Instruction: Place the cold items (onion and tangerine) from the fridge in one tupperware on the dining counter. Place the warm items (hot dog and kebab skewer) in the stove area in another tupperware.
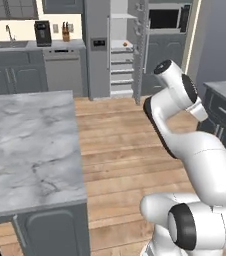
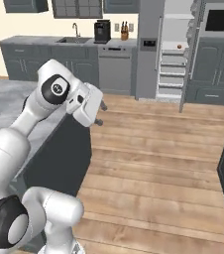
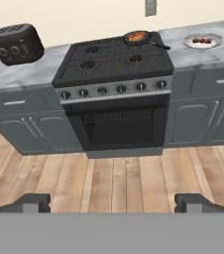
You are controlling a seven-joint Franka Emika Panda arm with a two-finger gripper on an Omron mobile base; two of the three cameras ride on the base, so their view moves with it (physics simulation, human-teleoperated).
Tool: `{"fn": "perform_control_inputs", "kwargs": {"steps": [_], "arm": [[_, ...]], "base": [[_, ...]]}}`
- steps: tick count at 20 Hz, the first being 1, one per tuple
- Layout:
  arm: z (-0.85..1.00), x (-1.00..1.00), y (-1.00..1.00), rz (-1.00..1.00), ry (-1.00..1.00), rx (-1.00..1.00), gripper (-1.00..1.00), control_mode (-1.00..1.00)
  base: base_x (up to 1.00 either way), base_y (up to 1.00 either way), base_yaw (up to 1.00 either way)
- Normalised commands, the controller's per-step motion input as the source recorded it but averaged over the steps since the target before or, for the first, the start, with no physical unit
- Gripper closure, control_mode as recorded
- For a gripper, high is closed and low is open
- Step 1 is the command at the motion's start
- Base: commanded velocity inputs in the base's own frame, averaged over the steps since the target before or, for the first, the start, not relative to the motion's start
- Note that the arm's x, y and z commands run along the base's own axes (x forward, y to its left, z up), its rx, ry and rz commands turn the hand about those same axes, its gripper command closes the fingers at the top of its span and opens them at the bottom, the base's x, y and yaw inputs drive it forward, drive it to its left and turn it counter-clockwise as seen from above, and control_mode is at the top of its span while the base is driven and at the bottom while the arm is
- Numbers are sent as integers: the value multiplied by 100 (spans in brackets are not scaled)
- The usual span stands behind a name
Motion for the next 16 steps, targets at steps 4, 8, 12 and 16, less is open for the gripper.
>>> {"fn": "perform_control_inputs", "kwargs": {"steps": [4, 8, 12, 16], "arm": [[0, 0, 0, 0, 0, 0, -100, 100], [0, 0, 0, 0, 0, 0, -100, 100], [0, 0, 0, 0, 0, 0, -100, 100], [0, 0, 0, 0, 0, 0, -100, 100]], "base": [[100, -35, 17], [100, -76, 3], [100, -74, 0], [100, -17, 0]]}}
